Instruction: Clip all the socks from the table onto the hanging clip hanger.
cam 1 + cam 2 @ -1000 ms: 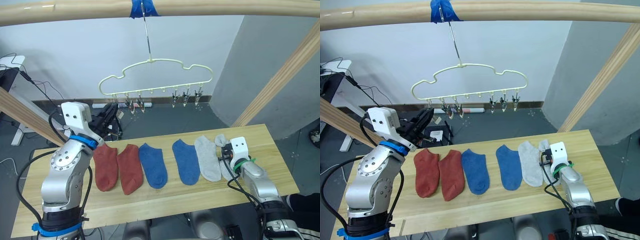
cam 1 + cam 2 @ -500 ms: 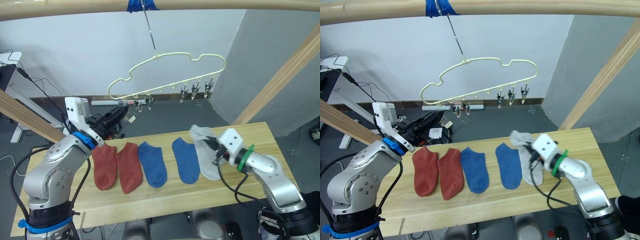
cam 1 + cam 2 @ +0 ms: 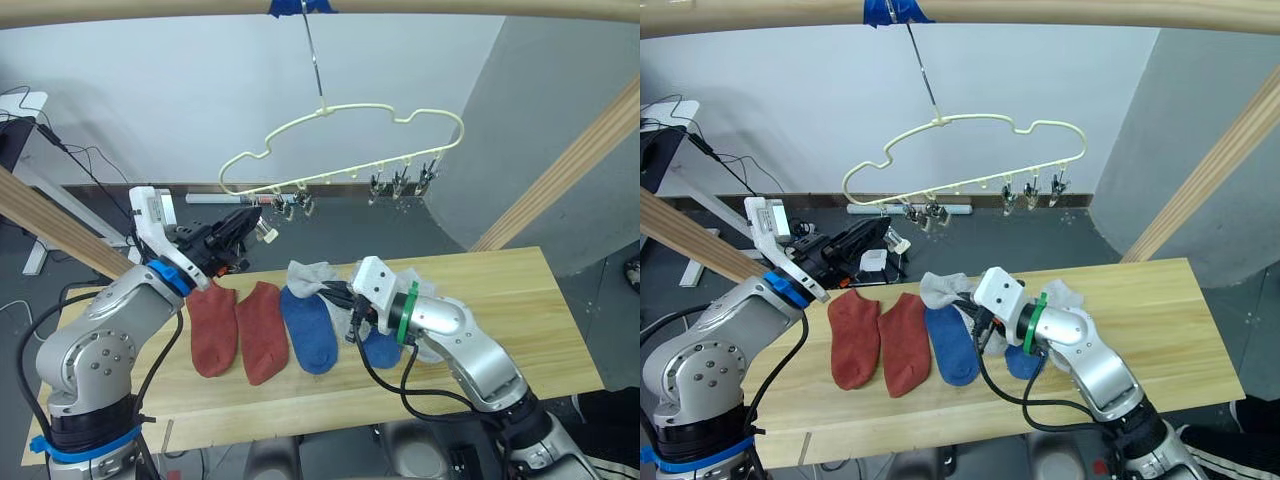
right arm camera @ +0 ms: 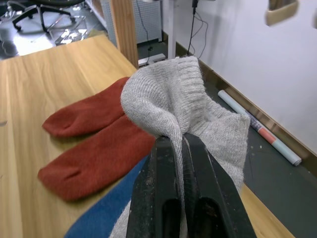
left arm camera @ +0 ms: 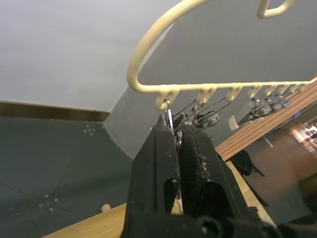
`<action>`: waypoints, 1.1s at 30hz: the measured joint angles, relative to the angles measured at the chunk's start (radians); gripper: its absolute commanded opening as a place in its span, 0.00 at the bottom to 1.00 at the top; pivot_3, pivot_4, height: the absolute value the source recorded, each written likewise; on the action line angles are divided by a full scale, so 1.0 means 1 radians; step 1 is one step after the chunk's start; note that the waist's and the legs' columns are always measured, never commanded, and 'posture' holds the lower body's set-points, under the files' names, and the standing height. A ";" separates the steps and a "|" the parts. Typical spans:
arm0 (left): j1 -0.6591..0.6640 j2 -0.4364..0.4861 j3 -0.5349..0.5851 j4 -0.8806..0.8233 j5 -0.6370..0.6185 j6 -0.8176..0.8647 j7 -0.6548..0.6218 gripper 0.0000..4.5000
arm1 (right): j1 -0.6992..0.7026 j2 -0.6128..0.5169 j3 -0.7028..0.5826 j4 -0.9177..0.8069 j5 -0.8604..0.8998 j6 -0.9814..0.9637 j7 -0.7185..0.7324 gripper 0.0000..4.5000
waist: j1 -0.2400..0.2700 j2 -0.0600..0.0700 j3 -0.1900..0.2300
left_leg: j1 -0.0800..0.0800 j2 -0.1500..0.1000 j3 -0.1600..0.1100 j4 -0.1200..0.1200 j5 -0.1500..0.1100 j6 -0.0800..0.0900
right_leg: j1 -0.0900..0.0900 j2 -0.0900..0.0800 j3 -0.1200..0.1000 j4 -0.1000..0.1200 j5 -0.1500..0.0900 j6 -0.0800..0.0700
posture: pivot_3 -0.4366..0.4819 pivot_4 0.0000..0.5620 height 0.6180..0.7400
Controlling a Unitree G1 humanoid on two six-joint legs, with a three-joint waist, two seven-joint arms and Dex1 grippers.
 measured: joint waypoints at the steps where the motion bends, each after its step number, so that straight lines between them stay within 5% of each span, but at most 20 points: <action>1: 0.001 0.000 0.000 -0.001 -0.005 0.000 0.006 0.00 | -0.007 0.013 0.004 0.009 -0.007 -0.005 -0.005 0.01 | -0.001 0.000 0.000 | 0.000 0.000 0.000 0.000 0.000 0.000 | 0.000 0.000 0.000 0.000 0.000 0.000 | 0.27 0.55 1.00; 29: 0.032 0.001 -0.014 -0.026 -0.021 -0.004 0.019 0.00 | -0.058 0.144 0.009 0.079 -0.018 -0.096 -0.039 0.01 | -0.001 0.000 0.000 | 0.000 0.000 -0.001 0.000 0.001 -0.001 | 0.000 0.000 0.000 0.001 0.000 0.000 | 0.28 0.55 1.00; 33: 0.034 0.000 -0.014 -0.026 -0.009 -0.028 0.028 0.28 | -0.063 0.153 0.018 0.093 -0.019 -0.097 -0.046 0.00 | -0.001 0.000 0.000 | 0.000 0.000 -0.001 0.000 0.001 -0.001 | 0.000 0.000 0.000 0.001 0.000 0.000 | 0.28 0.55 1.00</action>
